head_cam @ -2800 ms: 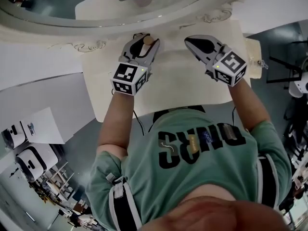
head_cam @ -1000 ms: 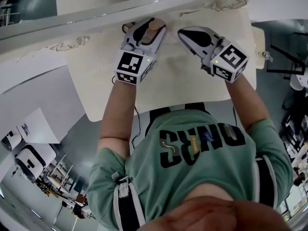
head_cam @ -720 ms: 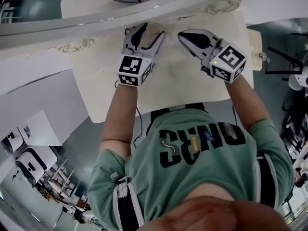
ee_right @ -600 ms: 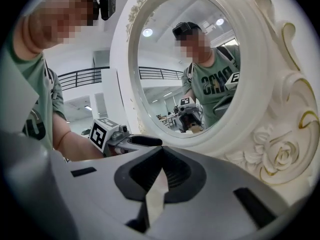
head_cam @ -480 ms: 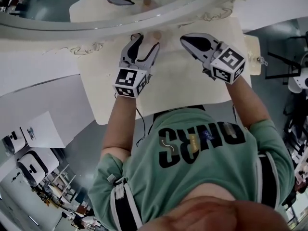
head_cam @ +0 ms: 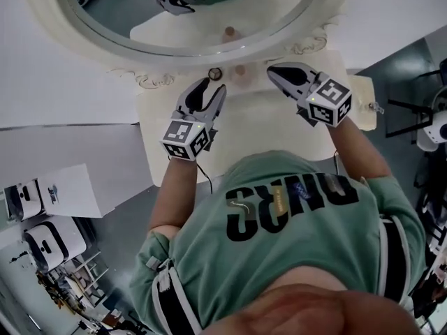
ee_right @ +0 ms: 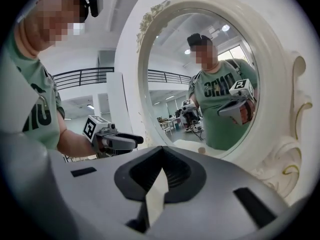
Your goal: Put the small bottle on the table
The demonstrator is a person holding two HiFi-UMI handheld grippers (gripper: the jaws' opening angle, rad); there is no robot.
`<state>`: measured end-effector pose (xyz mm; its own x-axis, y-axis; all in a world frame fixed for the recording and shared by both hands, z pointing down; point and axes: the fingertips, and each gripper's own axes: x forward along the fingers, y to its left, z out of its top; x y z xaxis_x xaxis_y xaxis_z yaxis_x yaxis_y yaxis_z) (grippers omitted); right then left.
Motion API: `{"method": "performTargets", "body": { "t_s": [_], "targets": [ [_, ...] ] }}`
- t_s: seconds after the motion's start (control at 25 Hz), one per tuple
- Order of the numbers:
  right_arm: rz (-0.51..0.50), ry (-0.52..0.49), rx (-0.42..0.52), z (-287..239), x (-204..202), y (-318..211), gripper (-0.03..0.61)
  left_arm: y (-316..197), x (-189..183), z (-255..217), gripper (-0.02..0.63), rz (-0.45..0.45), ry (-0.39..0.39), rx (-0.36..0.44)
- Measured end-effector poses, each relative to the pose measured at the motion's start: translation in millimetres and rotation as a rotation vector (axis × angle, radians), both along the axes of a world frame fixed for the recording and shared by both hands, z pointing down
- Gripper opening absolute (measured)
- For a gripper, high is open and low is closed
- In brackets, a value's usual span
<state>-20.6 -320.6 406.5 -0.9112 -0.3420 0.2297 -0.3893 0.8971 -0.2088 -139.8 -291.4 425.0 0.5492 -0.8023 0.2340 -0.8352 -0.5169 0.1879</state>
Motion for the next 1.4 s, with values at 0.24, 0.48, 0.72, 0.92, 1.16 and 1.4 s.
{"method": "performTargets", "body": {
  "t_s": [0.24,0.48,0.72,0.92,1.16,1.4],
  "targets": [
    [-0.015,-0.002,0.048,-32,2,9,-0.006,21,-4,-45,0.125,-0.011,0.057,0.052],
    [-0.011,0.001,0.051,-43,9,20,-0.006,43,1,-64,0.036,0.01,0.119,0.058],
    [-0.008,-0.01,0.046,-47,8,18,-0.006,48,6,-66,0.009,0.04,0.185,0.062],
    [-0.009,-0.012,0.052,-49,4,21,-0.006,51,11,-64,0.009,0.067,0.155,0.067],
    [0.005,-0.01,0.042,-47,6,22,-0.006,54,10,-59,0.009,0.062,0.147,0.053],
    [0.0,-0.003,0.04,-43,5,25,-0.006,55,10,-54,0.009,0.055,0.147,0.044]
  ]
}}
